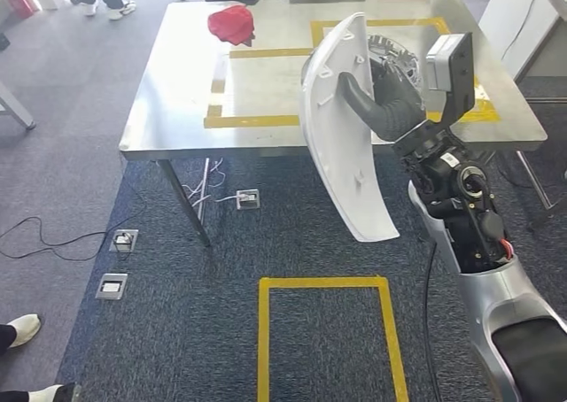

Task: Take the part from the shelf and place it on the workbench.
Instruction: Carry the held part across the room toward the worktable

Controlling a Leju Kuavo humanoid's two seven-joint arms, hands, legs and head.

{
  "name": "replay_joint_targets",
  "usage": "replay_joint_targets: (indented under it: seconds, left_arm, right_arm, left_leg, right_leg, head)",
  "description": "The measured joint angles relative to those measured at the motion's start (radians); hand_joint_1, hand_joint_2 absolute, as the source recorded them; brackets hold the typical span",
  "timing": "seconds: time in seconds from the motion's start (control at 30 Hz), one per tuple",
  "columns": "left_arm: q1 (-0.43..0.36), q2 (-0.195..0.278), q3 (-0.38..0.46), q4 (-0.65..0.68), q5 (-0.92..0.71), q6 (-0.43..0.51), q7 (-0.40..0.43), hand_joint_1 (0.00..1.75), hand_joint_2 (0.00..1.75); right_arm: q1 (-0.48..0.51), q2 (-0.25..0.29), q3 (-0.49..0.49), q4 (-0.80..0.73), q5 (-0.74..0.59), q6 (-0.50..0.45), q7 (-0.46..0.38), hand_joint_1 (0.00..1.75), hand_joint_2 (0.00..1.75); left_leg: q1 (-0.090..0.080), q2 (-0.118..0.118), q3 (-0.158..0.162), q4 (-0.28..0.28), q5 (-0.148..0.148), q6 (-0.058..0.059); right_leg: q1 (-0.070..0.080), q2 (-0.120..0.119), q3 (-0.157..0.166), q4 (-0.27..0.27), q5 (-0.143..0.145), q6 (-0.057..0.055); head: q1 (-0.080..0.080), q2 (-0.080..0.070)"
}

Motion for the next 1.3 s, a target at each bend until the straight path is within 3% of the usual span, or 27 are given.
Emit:
replay_joint_targets:
  seconds: [0.07, 0.1, 0.13, 0.2, 0.23, 0.27, 0.4, 0.47, 0.53, 0.57, 0.6, 0.63, 0.7, 0.73, 0.77, 0.8, 0.87, 0.93, 0.97, 1.03, 1.07, 1.1, 1.13, 1.23, 1.3]
  left_arm:
    - [0.003, -0.001, 0.000, 0.000, 0.000, 0.000, 0.000, 0.00, 1.75]
    - [0.004, -0.001, 0.000, 0.000, 0.000, 0.000, 0.000, 0.00, 1.75]
    - [0.005, 0.000, 0.000, 0.000, 0.000, 0.000, 0.000, 0.00, 1.75]
    - [0.005, 0.002, 0.000, 0.000, 0.000, 0.000, 0.000, 0.00, 1.75]
    - [0.004, 0.003, 0.000, 0.000, -0.001, 0.000, 0.000, 0.00, 1.75]
    - [0.003, 0.004, 0.000, 0.000, -0.001, 0.000, 0.001, 0.00, 1.75]
    - [0.000, 0.003, 0.000, 0.000, -0.003, 0.000, 0.004, 0.00, 1.75]
    - [-0.003, 0.002, 0.000, 0.000, -0.003, 0.000, 0.006, 0.00, 1.75]
    - [-0.004, 0.000, 0.000, 0.000, -0.003, 0.001, 0.008, 0.00, 1.75]
    - [-0.004, -0.001, 0.000, 0.000, -0.003, 0.001, 0.008, 0.00, 1.75]
    - [-0.003, -0.002, 0.000, 0.000, -0.003, 0.001, 0.008, 0.00, 1.75]
    - [-0.003, -0.003, 0.000, 0.000, -0.003, 0.001, 0.008, 0.00, 1.75]
    - [-0.004, -0.003, 0.000, 0.000, -0.003, 0.001, 0.008, 0.00, 1.75]
    - [-0.005, -0.003, 0.000, 0.000, -0.003, 0.001, 0.008, 0.00, 1.75]
    - [-0.006, -0.003, 0.000, 0.000, -0.003, 0.001, 0.008, 0.00, 1.75]
    - [-0.008, -0.003, 0.000, 0.000, -0.003, 0.001, 0.008, 0.00, 1.75]
    - [-0.009, -0.003, 0.000, 0.000, -0.003, 0.001, 0.009, 0.00, 1.75]
    - [-0.012, -0.002, 0.000, 0.000, -0.003, 0.001, 0.010, 0.00, 1.75]
    - [-0.014, -0.003, 0.000, 0.000, -0.003, 0.000, 0.010, 0.00, 1.75]
    - [-0.015, -0.003, 0.000, 0.000, -0.003, 0.000, 0.010, 0.00, 1.75]
    - [-0.014, -0.003, 0.000, 0.000, -0.003, 0.000, 0.010, 0.00, 1.75]
    - [-0.012, -0.003, 0.000, 0.000, -0.003, 0.000, 0.010, 0.00, 1.75]
    - [-0.010, -0.003, 0.000, 0.000, -0.003, 0.000, 0.010, 0.00, 1.75]
    - [-0.009, 0.000, 0.000, 0.000, -0.003, -0.001, 0.010, 0.00, 1.75]
    - [-0.009, 0.003, 0.000, 0.000, -0.003, -0.001, 0.010, 0.00, 1.75]
  right_arm:
    - [0.001, 0.000, 0.000, 0.002, 0.000, 0.002, -0.001, 1.75, 1.75]
    - [0.002, 0.000, 0.001, 0.002, 0.001, 0.003, -0.002, 1.75, 1.75]
    - [0.002, 0.000, 0.001, 0.003, 0.001, 0.003, -0.004, 1.75, 1.75]
    - [0.002, 0.000, 0.000, 0.004, 0.002, 0.003, -0.009, 1.75, 1.75]
    - [0.001, 0.000, 0.000, 0.005, 0.003, 0.002, -0.011, 1.75, 1.75]
    - [0.001, 0.000, 0.000, 0.006, 0.003, 0.002, -0.012, 1.75, 1.75]
    - [0.001, 0.000, -0.006, 0.006, 0.006, 0.001, -0.014, 1.75, 1.75]
    - [-0.001, 0.000, -0.012, 0.006, 0.007, 0.002, -0.014, 1.75, 1.75]
    - [0.000, 0.000, -0.015, 0.008, 0.007, 0.006, -0.014, 1.75, 1.75]
    - [0.002, 0.000, -0.015, 0.010, 0.007, 0.008, -0.014, 1.75, 1.75]
    - [0.003, 0.000, -0.016, 0.013, 0.008, 0.009, -0.014, 1.75, 1.75]
    - [0.003, 0.000, -0.016, 0.015, 0.008, 0.009, -0.014, 1.75, 1.75]
    - [0.003, 0.000, -0.017, 0.019, 0.010, 0.009, -0.015, 1.75, 1.75]
    - [0.001, 0.000, -0.018, 0.021, 0.012, 0.009, -0.015, 1.75, 1.75]
    - [0.001, 0.000, -0.019, 0.023, 0.015, 0.009, -0.015, 1.75, 1.75]
    - [0.001, 0.000, -0.021, 0.025, 0.018, 0.008, -0.015, 1.75, 1.75]
    - [0.000, 0.000, -0.023, 0.026, 0.021, 0.008, -0.016, 1.75, 1.75]
    - [-0.004, 0.000, -0.023, 0.026, 0.021, 0.008, -0.018, 1.75, 1.75]
    - [-0.005, 0.000, -0.023, 0.026, 0.021, 0.009, -0.018, 1.75, 1.75]
    - [-0.005, 0.000, -0.023, 0.026, 0.021, 0.009, -0.018, 1.75, 1.75]
    - [-0.004, 0.000, -0.023, 0.027, 0.021, 0.009, -0.018, 1.75, 1.75]
    - [-0.003, 0.000, -0.023, 0.027, 0.021, 0.009, -0.018, 1.75, 1.75]
    - [-0.002, 0.000, -0.023, 0.027, 0.021, 0.009, -0.018, 1.75, 1.75]
    - [-0.002, 0.000, -0.023, 0.027, 0.021, 0.009, -0.018, 1.75, 1.75]
    - [-0.001, 0.000, -0.023, 0.028, 0.021, 0.009, -0.017, 1.75, 1.75]
  left_leg:
    - [0.000, 0.000, -0.077, 0.084, -0.027, -0.002]
    - [-0.001, 0.000, -0.090, 0.075, -0.012, 0.002]
    - [-0.003, 0.000, -0.084, 0.028, 0.025, 0.007]
    - [-0.011, 0.000, -0.042, -0.120, 0.123, 0.024]
    - [-0.016, 0.000, -0.023, -0.175, 0.148, 0.032]
    - [-0.019, 0.000, -0.011, -0.208, 0.162, 0.038]
    - [-0.014, 0.000, 0.024, -0.235, 0.157, 0.051]
    - [-0.009, 0.000, 0.044, -0.240, 0.149, 0.056]
    - [-0.008, 0.000, 0.057, -0.240, 0.136, 0.056]
    - [-0.007, 0.000, 0.066, -0.240, 0.129, 0.054]
    - [-0.005, -0.001, 0.076, -0.240, 0.120, 0.052]
    - [-0.003, -0.001, 0.089, -0.240, 0.111, 0.048]
    - [0.001, -0.002, 0.116, -0.239, 0.092, 0.038]
    - [0.002, -0.003, 0.123, -0.237, 0.083, 0.032]
    - [0.001, -0.003, 0.127, -0.236, 0.075, 0.024]
    - [0.000, -0.004, 0.129, -0.231, 0.071, 0.017]
    - [0.000, -0.003, 0.133, -0.223, 0.063, 0.005]
    - [0.003, -0.001, 0.111, -0.171, 0.050, -0.002]
    - [0.004, 0.000, 0.076, -0.113, 0.034, -0.005]
    - [0.004, 0.000, -0.022, 0.029, -0.011, -0.007]
    - [0.004, 0.000, -0.064, 0.075, -0.027, -0.007]
    - [0.002, 0.000, -0.089, 0.086, -0.025, -0.004]
    - [0.000, 0.000, -0.093, 0.056, -0.003, 0.002]
    - [-0.017, 0.000, -0.039, -0.153, 0.136, 0.031]
    - [-0.026, -0.002, -0.016, -0.219, 0.163, 0.045]
  right_leg:
    - [0.003, 0.002, 0.013, 0.000, -0.014, -0.003]
    - [0.004, 0.003, 0.023, 0.000, -0.022, -0.004]
    - [0.005, 0.004, 0.035, 0.000, -0.031, -0.004]
    - [0.009, 0.005, 0.057, 0.000, -0.050, -0.001]
    - [0.010, 0.005, 0.064, -0.001, -0.058, 0.003]
    - [0.010, 0.006, 0.069, -0.003, -0.065, 0.007]
    - [0.011, 0.005, 0.077, 0.028, -0.083, 0.029]
    - [0.005, 0.003, 0.028, 0.125, -0.121, 0.040]
    - [-0.003, 0.002, -0.054, 0.256, -0.169, 0.050]
    - [-0.007, 0.001, -0.085, 0.292, -0.179, 0.055]
    - [-0.011, 0.000, -0.100, 0.293, -0.169, 0.059]
    - [-0.015, -0.001, -0.098, 0.257, -0.136, 0.063]
    - [-0.021, -0.003, -0.065, 0.124, -0.038, 0.068]
    - [-0.022, -0.005, -0.048, 0.064, -0.014, 0.067]
    - [-0.021, -0.007, -0.035, 0.027, -0.001, 0.062]
    - [-0.019, -0.009, -0.028, 0.011, -0.007, 0.053]
    - [-0.018, -0.009, -0.012, 0.006, -0.010, 0.032]
    - [-0.018, -0.007, 0.002, 0.003, -0.014, 0.018]
    - [-0.018, -0.007, 0.009, 0.002, -0.018, 0.013]
    - [-0.014, -0.006, 0.020, 0.001, -0.029, 0.006]
    - [-0.012, -0.005, 0.027, 0.001, -0.037, 0.004]
    - [-0.010, -0.003, 0.036, 0.001, -0.045, 0.002]
    - [-0.007, -0.002, 0.048, 0.001, -0.054, 0.002]
    - [-0.002, 0.000, 0.081, -0.001, -0.083, 0.005]
    - [0.000, 0.002, 0.092, -0.002, -0.095, 0.013]
  head:
    - [-0.008, 0.000]
    - [-0.011, 0.000]
    - [-0.015, 0.000]
    - [-0.020, 0.000]
    - [-0.021, 0.000]
    - [-0.022, 0.000]
    - [-0.020, 0.000]
    - [-0.013, 0.000]
    - [-0.005, 0.000]
    - [-0.002, 0.000]
    - [0.000, 0.000]
    - [0.003, 0.000]
    - [0.009, 0.000]
    - [0.014, 0.000]
    - [0.017, 0.000]
    - [0.017, 0.000]
    - [0.013, 0.000]
    - [0.003, 0.000]
    - [-0.002, 0.000]
    - [-0.012, 0.000]
    - [-0.015, 0.000]
    - [-0.017, 0.000]
    - [-0.019, 0.000]
    - [-0.026, 0.000]
    - [-0.028, 0.000]
